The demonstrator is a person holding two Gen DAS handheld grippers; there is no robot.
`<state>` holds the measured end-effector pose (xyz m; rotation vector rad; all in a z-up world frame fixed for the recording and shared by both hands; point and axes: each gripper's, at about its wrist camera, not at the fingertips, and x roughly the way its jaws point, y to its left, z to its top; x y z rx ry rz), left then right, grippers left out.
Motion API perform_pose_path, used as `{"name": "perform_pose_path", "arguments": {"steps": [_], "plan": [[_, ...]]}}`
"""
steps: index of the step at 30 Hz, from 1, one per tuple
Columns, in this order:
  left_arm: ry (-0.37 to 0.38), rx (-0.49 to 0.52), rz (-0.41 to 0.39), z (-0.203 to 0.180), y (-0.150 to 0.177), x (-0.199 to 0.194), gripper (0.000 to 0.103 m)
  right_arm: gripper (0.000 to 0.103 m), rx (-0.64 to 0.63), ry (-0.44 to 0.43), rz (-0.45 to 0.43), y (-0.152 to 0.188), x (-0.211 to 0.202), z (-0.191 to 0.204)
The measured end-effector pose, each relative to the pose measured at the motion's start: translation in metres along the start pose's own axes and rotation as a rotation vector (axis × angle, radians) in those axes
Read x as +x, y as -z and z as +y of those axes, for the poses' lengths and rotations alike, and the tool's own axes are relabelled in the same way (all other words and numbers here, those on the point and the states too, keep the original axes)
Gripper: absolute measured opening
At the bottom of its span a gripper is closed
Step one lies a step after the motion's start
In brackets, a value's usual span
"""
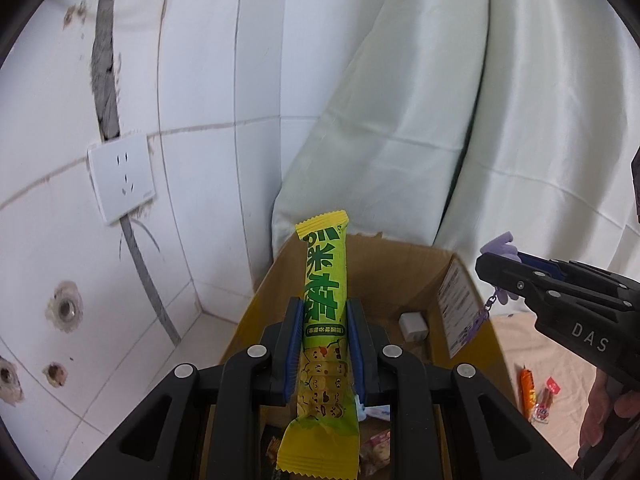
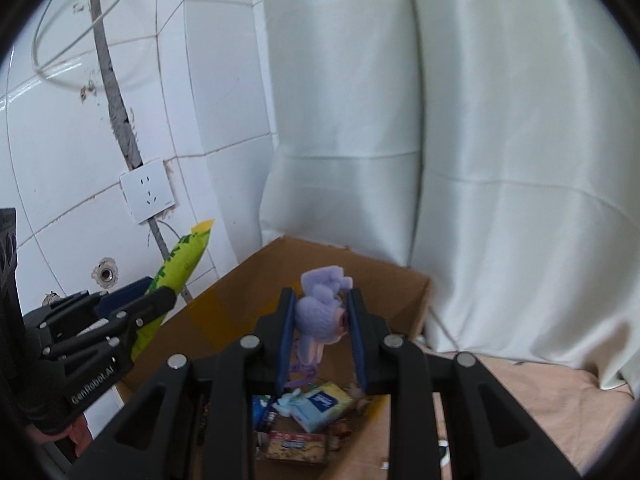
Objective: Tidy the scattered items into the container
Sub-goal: 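Lift the plush toy and rice snack stick and carry both over the box, then open both grippers to drop the plush toy and snack stick in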
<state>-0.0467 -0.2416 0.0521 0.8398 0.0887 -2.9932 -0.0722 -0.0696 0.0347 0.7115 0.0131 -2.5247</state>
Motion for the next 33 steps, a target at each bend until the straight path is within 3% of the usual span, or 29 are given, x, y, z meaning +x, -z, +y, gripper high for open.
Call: {"name": "perform_pose_path", "arguments": {"steps": [12, 24, 25, 27, 28, 29, 30, 33], "plan": [[0.015, -0.025, 0.079, 0.013, 0.030, 0.031, 0.022, 0.029, 0.010, 0.019, 0.096, 0.023, 0.035, 0.000], [0.010, -0.028, 0.117, 0.007, 0.034, 0.041, 0.025, 0.030, 0.030, 0.014, 0.119, 0.029, 0.047, -0.003], [0.008, -0.034, 0.115, 0.007, 0.034, 0.041, 0.033, 0.032, 0.024, 0.016, 0.122, 0.029, 0.047, -0.002], [-0.005, -0.038, 0.106, 0.008, 0.033, 0.039, 0.061, 0.041, 0.011, 0.040, 0.121, 0.028, 0.046, 0.000], [-0.009, -0.042, 0.097, 0.008, 0.033, 0.038, 0.085, 0.054, 0.001, 0.048, 0.117, 0.028, 0.045, 0.001], [-0.008, -0.045, 0.097, 0.009, 0.032, 0.037, 0.092, 0.060, -0.010, 0.055, 0.108, 0.027, 0.043, 0.003], [-0.004, -0.050, 0.100, 0.010, 0.032, 0.037, 0.092, 0.071, -0.016, 0.058, 0.103, 0.027, 0.041, 0.003], [-0.009, -0.060, 0.095, 0.012, 0.031, 0.035, 0.092, 0.085, -0.027, 0.091, 0.088, 0.026, 0.038, 0.002]]}}
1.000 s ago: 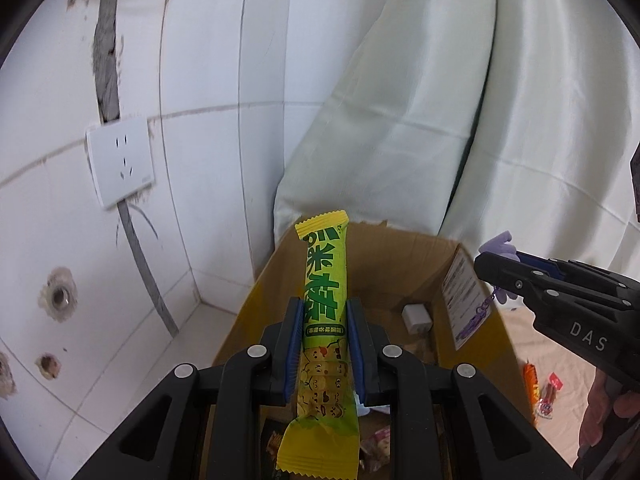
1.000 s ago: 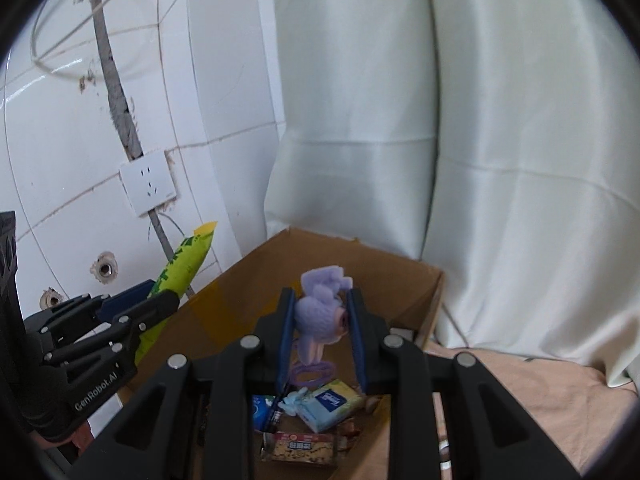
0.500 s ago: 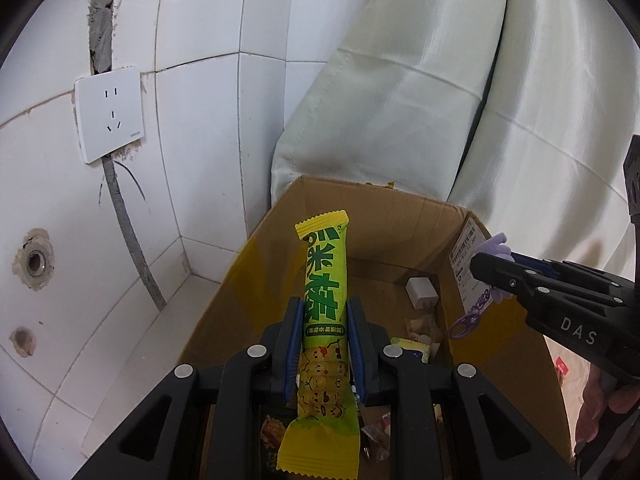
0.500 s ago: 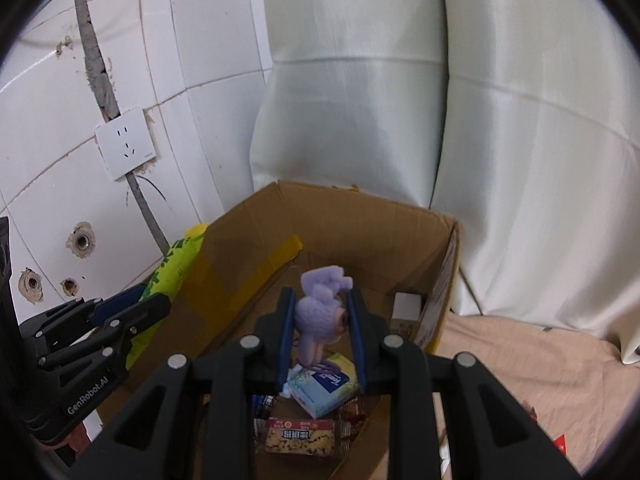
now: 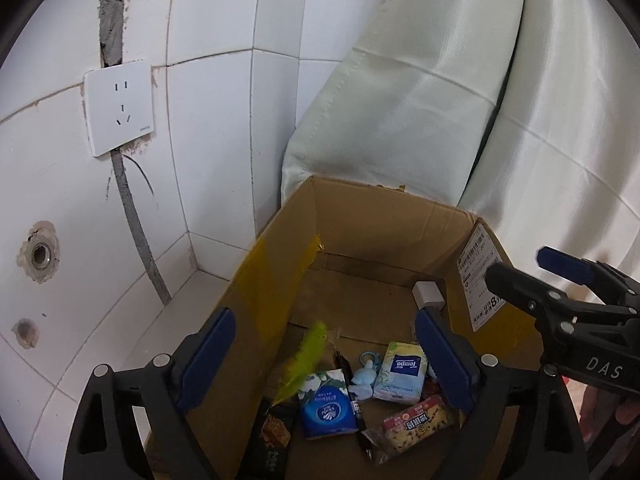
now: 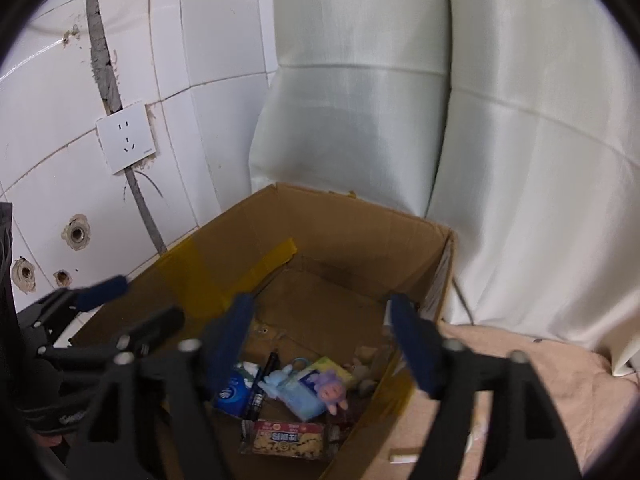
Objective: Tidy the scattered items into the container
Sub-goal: 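Open both grippers to drop the plush toy and snack stick in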
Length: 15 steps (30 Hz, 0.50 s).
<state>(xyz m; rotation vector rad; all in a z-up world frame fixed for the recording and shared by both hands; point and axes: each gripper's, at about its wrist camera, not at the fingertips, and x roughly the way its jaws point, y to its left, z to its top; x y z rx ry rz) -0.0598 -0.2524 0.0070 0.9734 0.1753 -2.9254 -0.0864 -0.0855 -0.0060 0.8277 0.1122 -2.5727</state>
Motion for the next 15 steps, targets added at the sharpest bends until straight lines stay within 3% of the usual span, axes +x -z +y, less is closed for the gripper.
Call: {"name": "perform_pose_path", "arguments": {"steps": [4, 15], "plan": [[-0.018, -0.003, -0.011, 0.002, -0.001, -0.004, 0.092, 0.103, 0.002, 0.052, 0.007, -0.001, 0.000, -0.005], [-0.024, 0.009, -0.012, -0.009, -0.004, -0.012, 0.092, 0.103, 0.028, 0.085, -0.009, 0.000, -0.010, -0.013]]}}
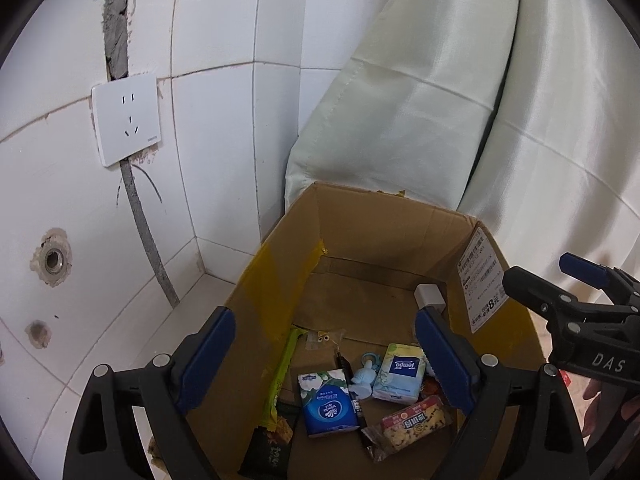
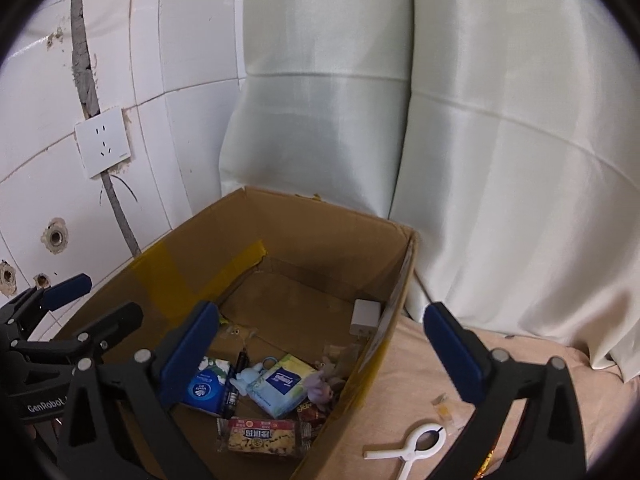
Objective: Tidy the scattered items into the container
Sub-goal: 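Open both grippers to drop the plush toy and snack stick in, then move both grippers back over the remaining snacks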
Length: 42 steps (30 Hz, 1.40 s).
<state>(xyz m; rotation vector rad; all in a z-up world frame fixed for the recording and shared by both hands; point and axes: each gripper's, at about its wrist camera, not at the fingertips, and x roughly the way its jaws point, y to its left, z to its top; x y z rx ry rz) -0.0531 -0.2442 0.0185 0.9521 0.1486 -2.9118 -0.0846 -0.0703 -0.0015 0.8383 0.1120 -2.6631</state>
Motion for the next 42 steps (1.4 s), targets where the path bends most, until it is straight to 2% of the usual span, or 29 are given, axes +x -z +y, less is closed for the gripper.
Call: {"name": "perform_pose_path", "arguments": {"steps": [5, 12, 19, 23, 29, 33, 42], "plan": [[0.014, 0.009, -0.018, -0.013, -0.006, -0.009, 0.092, 0.103, 0.033, 0.011, -0.008, -0.004, -0.012, -0.013], [0.041, 0.031, -0.070, -0.041, -0.026, -0.033, 0.092, 0.103, 0.059, 0.037, -0.092, -0.013, -0.049, -0.041], [0.114, 0.053, -0.132, -0.097, -0.044, -0.056, 0.092, 0.103, 0.078, 0.095, -0.153, -0.016, -0.095, -0.085], [0.156, 0.085, -0.127, -0.137, -0.043, -0.057, 0.092, 0.103, 0.093, 0.158, -0.173, -0.010, -0.117, -0.115], [0.240, 0.129, -0.090, -0.204, -0.024, -0.047, 0.092, 0.103, 0.132, 0.238, -0.151, 0.014, -0.140, -0.168], [0.270, 0.159, -0.051, -0.238, -0.004, -0.032, 0.092, 0.103, 0.166, 0.268, -0.132, 0.037, -0.146, -0.199], [0.269, 0.174, 0.058, -0.272, 0.044, 0.007, 0.092, 0.103, 0.237, 0.286, -0.033, 0.088, -0.126, -0.243]]}}
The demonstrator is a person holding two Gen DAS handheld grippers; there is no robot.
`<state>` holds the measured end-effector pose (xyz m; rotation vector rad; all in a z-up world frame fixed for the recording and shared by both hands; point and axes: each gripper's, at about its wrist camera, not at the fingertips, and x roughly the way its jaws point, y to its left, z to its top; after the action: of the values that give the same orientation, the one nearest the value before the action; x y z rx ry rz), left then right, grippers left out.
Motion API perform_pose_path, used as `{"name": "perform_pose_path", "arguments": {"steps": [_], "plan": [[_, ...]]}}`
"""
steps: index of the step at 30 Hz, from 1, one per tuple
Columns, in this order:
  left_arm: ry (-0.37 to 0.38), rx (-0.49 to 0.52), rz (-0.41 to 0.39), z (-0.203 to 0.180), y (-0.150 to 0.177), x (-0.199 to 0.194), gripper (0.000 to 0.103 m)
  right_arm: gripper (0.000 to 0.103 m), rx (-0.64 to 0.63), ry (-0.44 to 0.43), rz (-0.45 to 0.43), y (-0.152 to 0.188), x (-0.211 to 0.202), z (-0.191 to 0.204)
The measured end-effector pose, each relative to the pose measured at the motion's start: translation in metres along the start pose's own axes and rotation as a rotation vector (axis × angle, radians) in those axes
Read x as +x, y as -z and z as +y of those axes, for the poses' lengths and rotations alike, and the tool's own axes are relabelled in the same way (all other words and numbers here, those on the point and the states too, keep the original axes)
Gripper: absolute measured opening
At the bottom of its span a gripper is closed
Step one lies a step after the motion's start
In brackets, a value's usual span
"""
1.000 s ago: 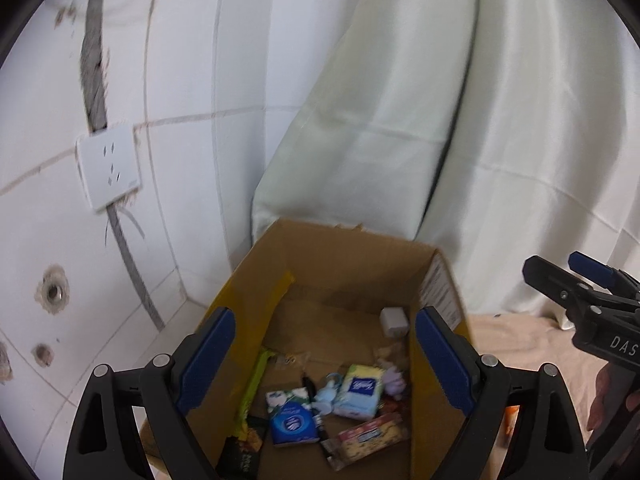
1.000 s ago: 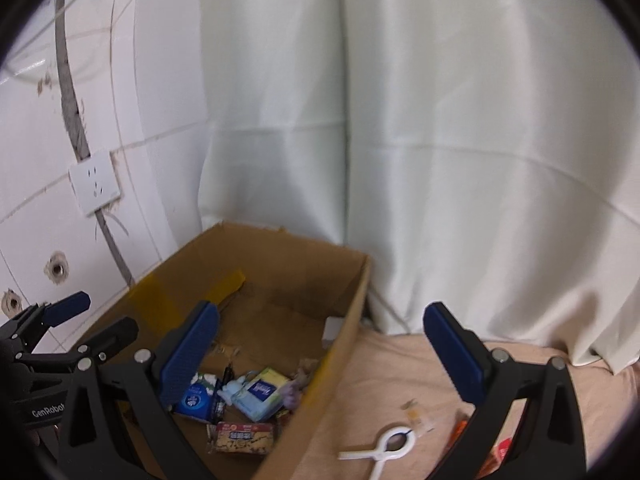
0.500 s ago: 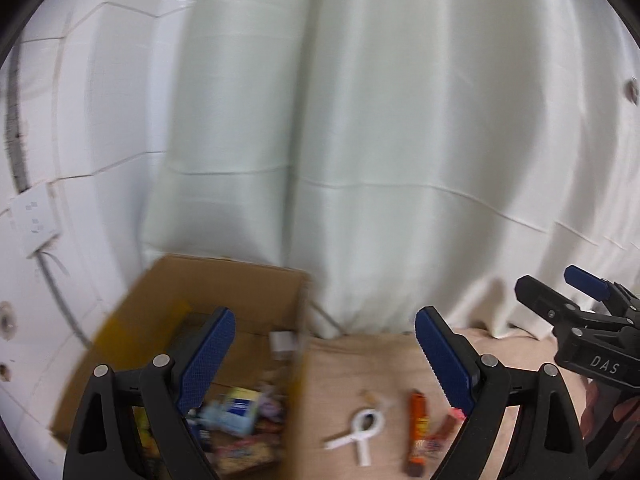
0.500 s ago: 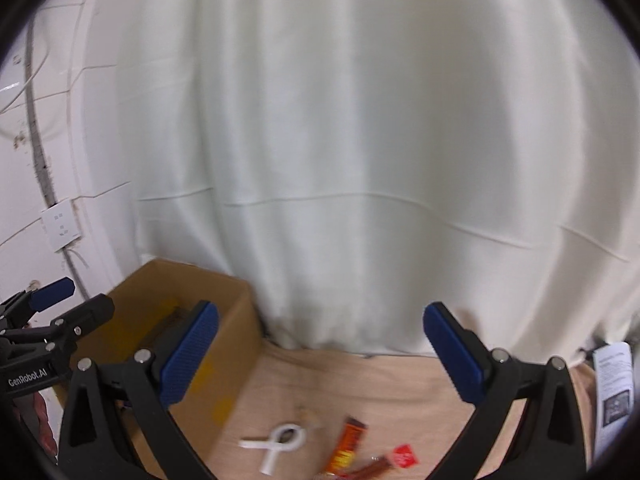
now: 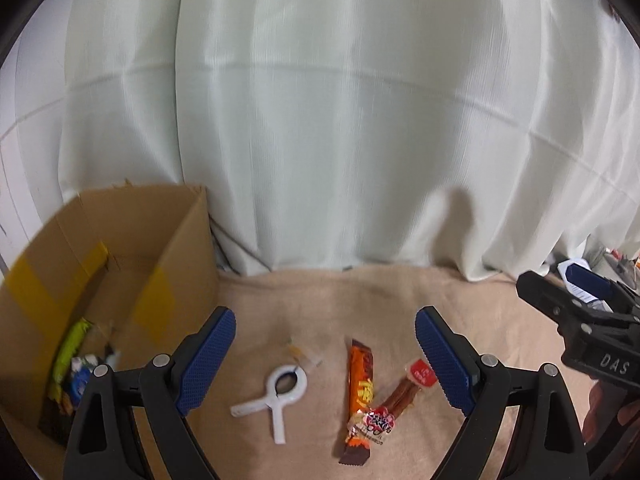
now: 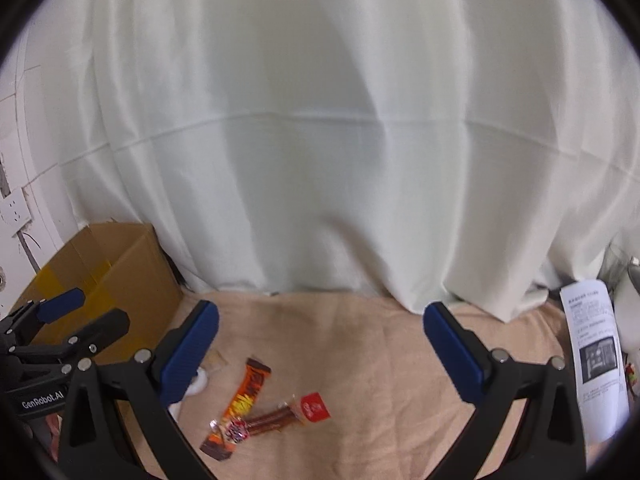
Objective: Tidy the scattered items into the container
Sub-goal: 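Move both grippers back over the remaining snacks, then lower the right gripper onto the red-labelled meat stick pack and close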
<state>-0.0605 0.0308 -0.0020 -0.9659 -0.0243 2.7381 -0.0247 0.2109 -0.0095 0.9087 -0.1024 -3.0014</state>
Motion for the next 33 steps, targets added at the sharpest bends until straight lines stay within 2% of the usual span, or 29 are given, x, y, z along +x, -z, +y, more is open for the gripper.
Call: {"name": "perform_pose_path", "arguments": {"steps": [10, 19, 22, 25, 31, 33], "plan": [[-0.013, 0.010, 0.084, 0.001, 0.043, 0.045, 0.092, 0.103, 0.018, -0.004, 0.117, 0.053, 0.037, -0.013], [-0.041, -0.002, 0.153, 0.015, 0.070, 0.081, 0.092, 0.103, -0.022, -0.009, 0.221, 0.092, 0.075, 0.003], [-0.071, 0.008, 0.156, 0.019, 0.075, 0.084, 0.092, 0.103, -0.025, -0.008, 0.250, 0.101, 0.085, 0.007], [-0.057, -0.022, 0.162, 0.027, 0.077, 0.084, 0.092, 0.103, -0.021, -0.017, 0.287, 0.108, 0.094, 0.012], [-0.038, -0.055, 0.138, 0.040, 0.073, 0.072, 0.092, 0.103, -0.052, -0.039, 0.301, 0.113, 0.105, 0.022], [-0.002, -0.075, 0.137, 0.043, 0.071, 0.068, 0.092, 0.103, -0.067, -0.048, 0.305, 0.114, 0.106, 0.027]]}}
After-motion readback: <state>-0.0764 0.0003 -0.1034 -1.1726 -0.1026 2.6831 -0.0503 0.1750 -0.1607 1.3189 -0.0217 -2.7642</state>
